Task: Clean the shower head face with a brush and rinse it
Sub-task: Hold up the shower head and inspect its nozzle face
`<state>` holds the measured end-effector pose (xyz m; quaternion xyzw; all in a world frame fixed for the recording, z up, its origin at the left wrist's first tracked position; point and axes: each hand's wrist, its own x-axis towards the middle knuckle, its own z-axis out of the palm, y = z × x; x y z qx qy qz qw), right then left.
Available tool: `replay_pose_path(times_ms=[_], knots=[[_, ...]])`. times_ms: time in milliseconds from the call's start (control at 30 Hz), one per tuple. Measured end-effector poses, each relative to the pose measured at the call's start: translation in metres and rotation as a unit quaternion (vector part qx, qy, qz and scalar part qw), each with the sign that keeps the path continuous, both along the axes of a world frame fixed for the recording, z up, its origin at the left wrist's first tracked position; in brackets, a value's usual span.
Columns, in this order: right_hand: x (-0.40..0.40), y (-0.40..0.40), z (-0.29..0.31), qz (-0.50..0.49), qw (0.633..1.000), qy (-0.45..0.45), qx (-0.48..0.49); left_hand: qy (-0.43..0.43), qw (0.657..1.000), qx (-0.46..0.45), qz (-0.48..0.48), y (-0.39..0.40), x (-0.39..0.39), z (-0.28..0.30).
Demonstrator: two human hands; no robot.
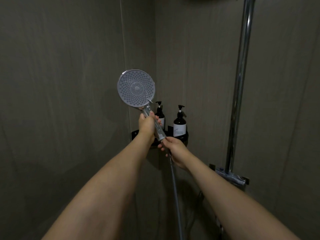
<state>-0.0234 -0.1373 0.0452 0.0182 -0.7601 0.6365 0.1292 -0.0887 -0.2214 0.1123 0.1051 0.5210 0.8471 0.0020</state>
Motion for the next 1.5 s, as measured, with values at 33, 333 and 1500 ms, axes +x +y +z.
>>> replay_pose_path(times_ms=[33, 333, 1500], knots=[[0.000, -0.001, 0.000, -0.001, 1.000, -0.004, 0.001, 0.001, 1.000, -0.002, 0.000, -0.001, 0.001, 0.000], [0.000, -0.004, -0.002, -0.027, 1.000, 0.013, 0.007, 0.008, 1.000, -0.004, 0.004, -0.003, 0.007, 0.002], [0.002, 0.020, 0.006, -0.076, 0.994, -0.035, 0.073, 0.044, 0.997, -0.037, -0.043, -0.008, 0.025, -0.001]])
